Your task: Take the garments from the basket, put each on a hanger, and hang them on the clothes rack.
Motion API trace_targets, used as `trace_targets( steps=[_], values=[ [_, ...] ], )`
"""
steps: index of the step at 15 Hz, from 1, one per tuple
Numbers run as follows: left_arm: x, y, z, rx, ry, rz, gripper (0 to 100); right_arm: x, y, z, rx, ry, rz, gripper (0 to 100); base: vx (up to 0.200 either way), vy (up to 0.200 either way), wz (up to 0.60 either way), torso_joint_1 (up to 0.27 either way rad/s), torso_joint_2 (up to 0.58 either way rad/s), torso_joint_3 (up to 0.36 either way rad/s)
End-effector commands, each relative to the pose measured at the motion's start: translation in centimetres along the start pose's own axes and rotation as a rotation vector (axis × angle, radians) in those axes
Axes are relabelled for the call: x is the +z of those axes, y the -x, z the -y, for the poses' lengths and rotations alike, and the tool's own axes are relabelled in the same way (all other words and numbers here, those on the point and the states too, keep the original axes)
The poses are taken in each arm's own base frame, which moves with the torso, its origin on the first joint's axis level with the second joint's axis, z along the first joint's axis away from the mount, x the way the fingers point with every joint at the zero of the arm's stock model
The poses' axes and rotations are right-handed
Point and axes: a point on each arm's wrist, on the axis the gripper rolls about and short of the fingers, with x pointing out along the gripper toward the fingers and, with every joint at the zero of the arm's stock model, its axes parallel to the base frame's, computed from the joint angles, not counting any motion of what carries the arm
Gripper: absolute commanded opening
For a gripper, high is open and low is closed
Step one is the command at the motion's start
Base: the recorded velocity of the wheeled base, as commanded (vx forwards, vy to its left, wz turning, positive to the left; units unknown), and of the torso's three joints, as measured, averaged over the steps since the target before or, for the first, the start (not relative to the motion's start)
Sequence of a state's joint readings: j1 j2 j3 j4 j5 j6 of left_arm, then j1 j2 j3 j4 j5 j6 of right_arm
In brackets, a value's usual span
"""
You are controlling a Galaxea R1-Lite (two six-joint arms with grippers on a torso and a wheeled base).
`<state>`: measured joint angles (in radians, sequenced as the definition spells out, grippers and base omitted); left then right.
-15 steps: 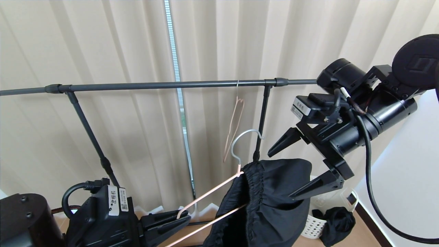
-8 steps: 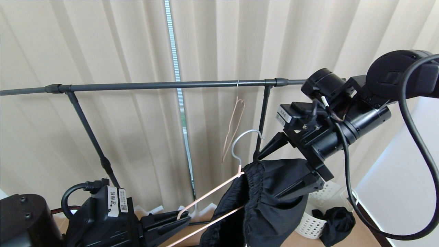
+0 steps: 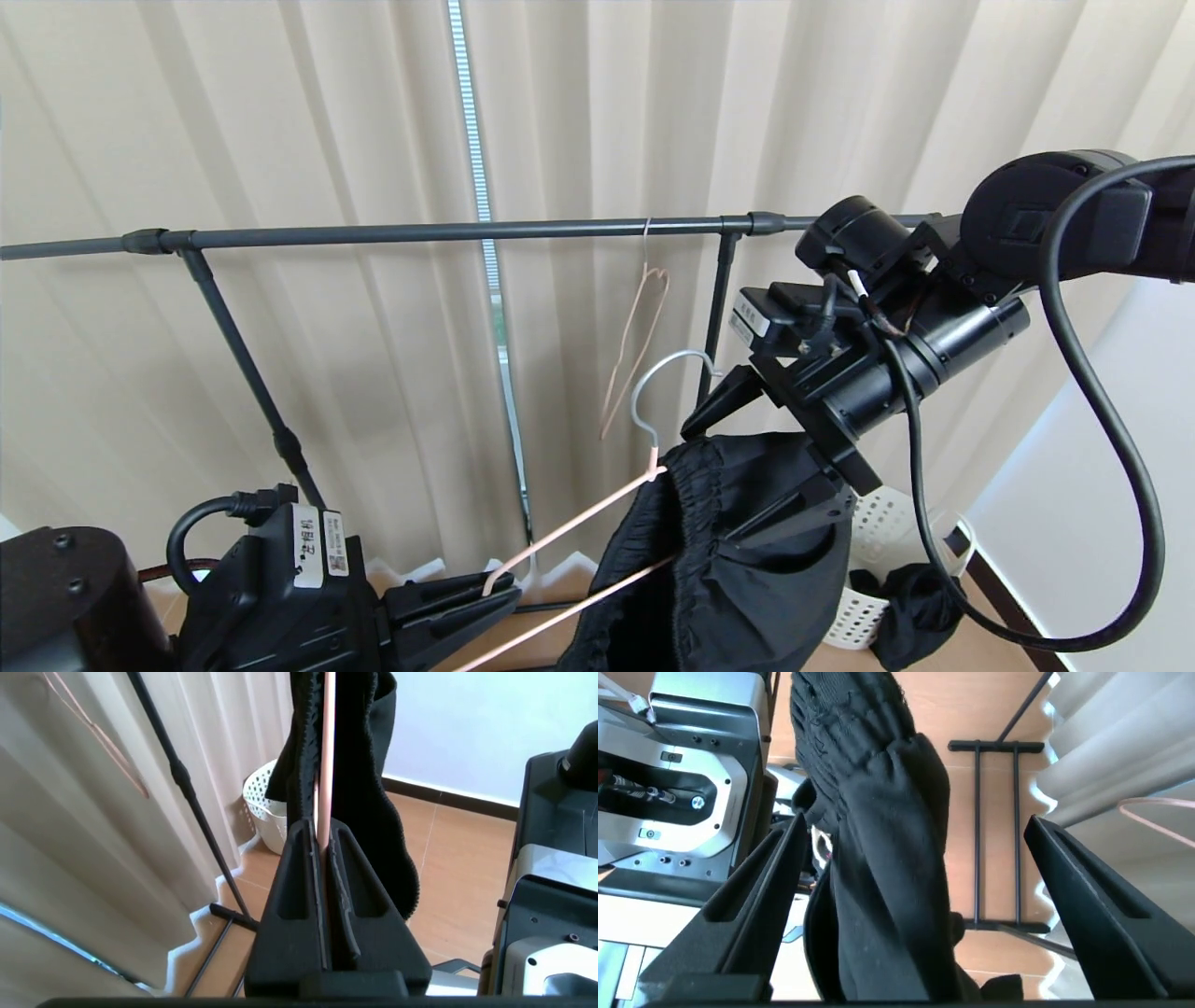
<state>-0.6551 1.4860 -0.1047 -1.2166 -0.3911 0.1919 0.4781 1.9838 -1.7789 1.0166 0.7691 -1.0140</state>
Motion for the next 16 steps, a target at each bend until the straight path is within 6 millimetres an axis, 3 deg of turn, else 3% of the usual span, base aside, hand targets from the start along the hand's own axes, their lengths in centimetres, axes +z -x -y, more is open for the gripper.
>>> trace_targets(
  steps=[1,5,6,16],
  values=[
    [0.01,-0.13,0.16,-0.011,0.000,0.000,0,0.03,-0.07,-0.01,0.003,0.001,0.000,100,0.000,0.000,0.00,0.000,0.00,0.000],
    [0.00,-0.17,0.20,-0.014,0.002,-0.001,0,0.28,-0.35,0.07,-0.002,0.005,0.009,100,0.000,0.000,0.00,0.000,0.00,0.000],
    [0.03,-0.19,0.19,-0.014,0.002,0.001,0,0.28,-0.35,0.07,-0.002,0.002,0.009,0,0.000,0.000,0.00,0.000,0.00,0.000],
    [-0.36,-0.99,-0.48,0.003,0.026,-0.024,0,0.40,-0.03,-0.45,0.009,0.007,0.038,0,0.000,0.000,0.00,0.000,0.00,0.000]
  ],
)
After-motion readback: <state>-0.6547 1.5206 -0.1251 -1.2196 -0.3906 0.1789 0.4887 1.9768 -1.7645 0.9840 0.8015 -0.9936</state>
